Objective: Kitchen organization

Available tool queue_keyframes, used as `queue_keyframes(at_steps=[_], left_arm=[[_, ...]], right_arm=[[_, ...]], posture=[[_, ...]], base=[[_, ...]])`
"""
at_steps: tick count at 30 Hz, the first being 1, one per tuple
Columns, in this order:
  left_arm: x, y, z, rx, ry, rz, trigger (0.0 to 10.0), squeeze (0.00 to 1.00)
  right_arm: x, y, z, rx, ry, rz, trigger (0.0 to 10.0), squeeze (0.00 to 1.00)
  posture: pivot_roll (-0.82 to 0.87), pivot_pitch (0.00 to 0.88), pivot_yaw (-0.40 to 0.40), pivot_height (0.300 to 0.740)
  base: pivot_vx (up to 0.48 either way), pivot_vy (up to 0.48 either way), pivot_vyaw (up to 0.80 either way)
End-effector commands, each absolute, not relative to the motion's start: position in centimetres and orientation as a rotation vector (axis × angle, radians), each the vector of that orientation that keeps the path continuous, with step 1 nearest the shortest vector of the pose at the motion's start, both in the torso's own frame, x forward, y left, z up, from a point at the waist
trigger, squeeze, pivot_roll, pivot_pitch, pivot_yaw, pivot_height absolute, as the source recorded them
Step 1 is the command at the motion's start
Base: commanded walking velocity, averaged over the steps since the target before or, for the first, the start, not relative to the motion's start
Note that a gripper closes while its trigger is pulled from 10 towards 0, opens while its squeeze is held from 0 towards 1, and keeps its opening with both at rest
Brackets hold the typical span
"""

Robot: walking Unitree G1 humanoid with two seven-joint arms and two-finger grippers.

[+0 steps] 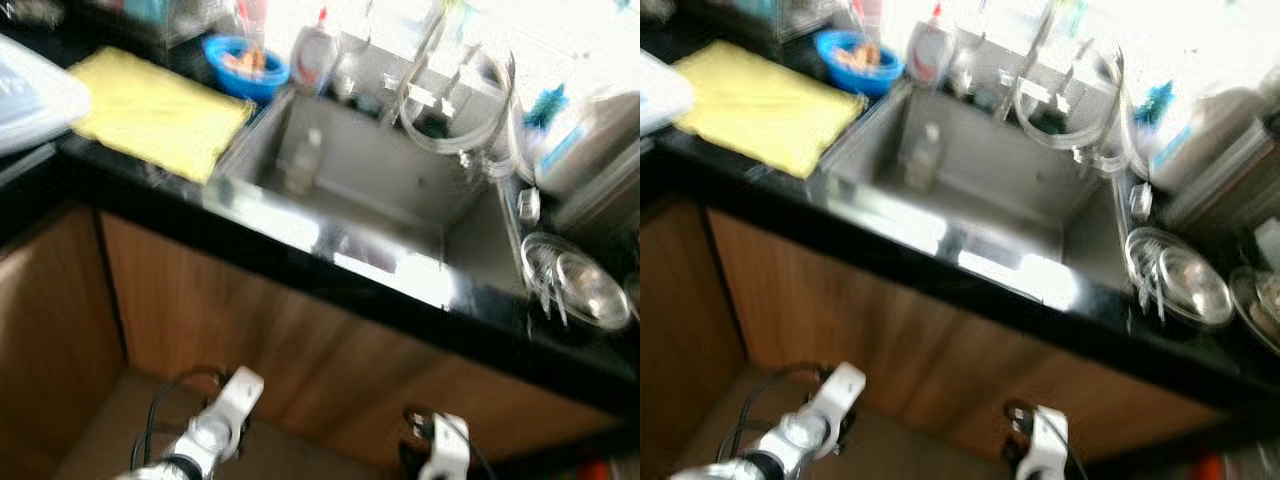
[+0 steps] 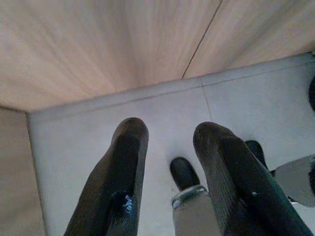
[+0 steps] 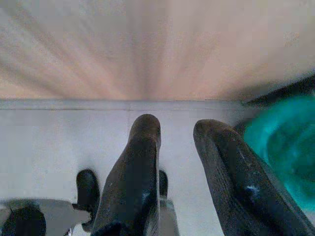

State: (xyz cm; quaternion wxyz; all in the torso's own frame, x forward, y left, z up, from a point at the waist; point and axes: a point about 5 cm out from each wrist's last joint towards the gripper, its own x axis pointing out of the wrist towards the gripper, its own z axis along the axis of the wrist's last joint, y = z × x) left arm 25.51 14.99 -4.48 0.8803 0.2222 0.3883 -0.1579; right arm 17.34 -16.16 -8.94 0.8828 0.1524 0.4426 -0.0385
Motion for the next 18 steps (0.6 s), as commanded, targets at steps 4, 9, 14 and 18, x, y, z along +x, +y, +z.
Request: queue_keyframes(at_steps=[4, 9, 14, 18], left_arm=[[25.2, 14.0, -4.7, 0.503, 0.806, -0.407, 10.0, 0.0], [24.5, 14.0, -5.2, 0.537, 0.825, -0.449, 10.0, 0.0], [22.9, 15.1, -6.2, 0.579, 0.865, -0.474, 10.0, 0.0], [22.3, 16.4, -6.5, 0.585, 0.881, -0.46, 10.0, 0.0]], right_arm=[[16.9, -16.6, -9.1, 0.323, 0.932, -0.117, 10.0, 0.0], [17.0, -16.2, -9.1, 0.362, 0.902, -0.164, 10.0, 0.0], [16.8, -15.5, -9.2, 0.389, 0.893, -0.193, 10.0, 0.0], [16.4, -15.2, -9.3, 0.394, 0.899, -0.204, 10.0, 0.0]], posture=[[0.32, 0.005, -0.259, 0.74], [0.26, 0.0, -0.208, 0.74], [0.21, 0.0, -0.146, 0.74], [0.2, 0.0, -0.117, 0.74]], base=[[0.0, 0.0, 0.0], [0.0, 0.0, 0.0], [0.0, 0.0, 0.0], [0.0, 0.0, 0.0]])
